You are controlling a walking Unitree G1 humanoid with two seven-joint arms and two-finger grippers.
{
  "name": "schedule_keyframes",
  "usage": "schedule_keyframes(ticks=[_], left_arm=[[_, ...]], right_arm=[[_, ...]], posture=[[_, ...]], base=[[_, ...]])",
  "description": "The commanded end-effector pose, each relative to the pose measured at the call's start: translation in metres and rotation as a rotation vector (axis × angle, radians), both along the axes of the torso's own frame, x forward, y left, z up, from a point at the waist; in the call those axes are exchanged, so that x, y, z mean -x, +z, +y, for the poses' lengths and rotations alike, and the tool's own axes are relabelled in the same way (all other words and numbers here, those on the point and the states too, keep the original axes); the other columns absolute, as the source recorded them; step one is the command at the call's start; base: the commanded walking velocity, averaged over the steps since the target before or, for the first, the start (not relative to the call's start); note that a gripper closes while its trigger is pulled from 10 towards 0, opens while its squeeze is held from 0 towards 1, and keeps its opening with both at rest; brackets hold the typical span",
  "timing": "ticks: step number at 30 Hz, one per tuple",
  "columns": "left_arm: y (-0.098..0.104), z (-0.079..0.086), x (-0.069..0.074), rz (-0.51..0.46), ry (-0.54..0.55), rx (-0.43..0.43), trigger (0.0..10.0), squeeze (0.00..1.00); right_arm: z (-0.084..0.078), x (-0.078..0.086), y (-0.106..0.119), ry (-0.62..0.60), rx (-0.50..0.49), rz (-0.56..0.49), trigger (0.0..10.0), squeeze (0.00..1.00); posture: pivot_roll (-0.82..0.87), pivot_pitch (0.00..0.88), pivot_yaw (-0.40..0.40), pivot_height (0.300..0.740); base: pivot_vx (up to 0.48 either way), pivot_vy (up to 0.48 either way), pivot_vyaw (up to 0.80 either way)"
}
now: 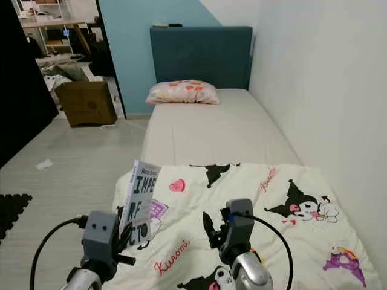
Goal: Clean up the room
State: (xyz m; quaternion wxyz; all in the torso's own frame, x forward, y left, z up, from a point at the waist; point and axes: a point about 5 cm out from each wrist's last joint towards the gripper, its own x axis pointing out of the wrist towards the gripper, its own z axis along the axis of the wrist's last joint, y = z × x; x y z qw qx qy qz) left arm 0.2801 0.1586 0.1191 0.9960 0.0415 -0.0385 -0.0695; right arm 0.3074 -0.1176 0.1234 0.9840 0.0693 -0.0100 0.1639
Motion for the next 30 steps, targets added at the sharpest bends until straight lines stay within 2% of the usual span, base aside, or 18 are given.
schedule_keyframes(ticks=[1,13,21,23,24,26,27,28,29,30], left_arm=[[0.001,0.003,0.001,-0.021,0.003,-0.015,10.0,0.00],[-0.007,0.004,0.001,0.003,0.009,-0.022,10.0,0.00],[-0.012,0.005,-0.003,0.008,0.026,-0.025,10.0,0.00],[-0.022,0.005,-0.004,0.056,0.037,-0.034,10.0,0.00],[-0.022,0.005,-0.004,0.056,0.037,-0.034,10.0,0.00],[-0.038,0.006,-0.003,0.128,0.048,-0.042,10.0,0.00],[-0.038,0.006,-0.003,0.128,0.048,-0.042,10.0,0.00],[-0.061,0.007,0.002,0.233,0.057,-0.044,10.0,0.00],[-0.076,0.008,0.006,0.294,0.063,-0.068,10.0,0.00],[-0.076,0.008,0.006,0.294,0.063,-0.068,10.0,0.00]], right_arm=[[0.001,0.003,-0.010,0.006,0.010,0.034,10.0,0.00],[-0.002,0.005,-0.010,0.014,-0.010,0.032,10.0,0.00],[-0.001,0.007,-0.023,0.027,0.005,0.081,10.0,0.00],[0.000,0.011,-0.039,0.032,0.048,0.133,10.0,0.00],[0.000,0.011,-0.039,0.032,0.048,0.133,10.0,0.00],[0.001,0.015,-0.058,0.033,0.108,0.196,10.0,0.00],[0.001,0.015,-0.058,0.033,0.108,0.196,10.0,0.00],[0.003,0.023,-0.082,0.040,0.146,0.286,10.0,0.00],[0.005,0.027,-0.093,0.034,0.165,0.328,10.0,0.00],[0.005,0.027,-0.093,0.034,0.165,0.328,10.0,0.00]], posture=[[0.00,0.125,-0.005,0.703],[-0.01,0.124,-0.011,0.728],[-0.02,0.119,-0.014,0.740],[-0.01,0.116,-0.013,0.740],[-0.01,0.116,-0.013,0.740],[0.00,0.117,-0.010,0.740],[0.00,0.117,-0.010,0.740],[0.00,0.117,-0.009,0.740],[0.00,0.117,-0.009,0.740],[0.00,0.117,-0.009,0.740]], base=[[0.000,0.000,0.00],[0.000,0.000,0.00],[0.000,0.000,0.00],[0.000,0.000,0.00],[0.000,0.000,0.00],[0.000,0.000,0.00],[0.000,0.000,0.00],[0.000,0.000,0.00],[0.000,0.000,0.00],[0.000,0.000,0.00]])
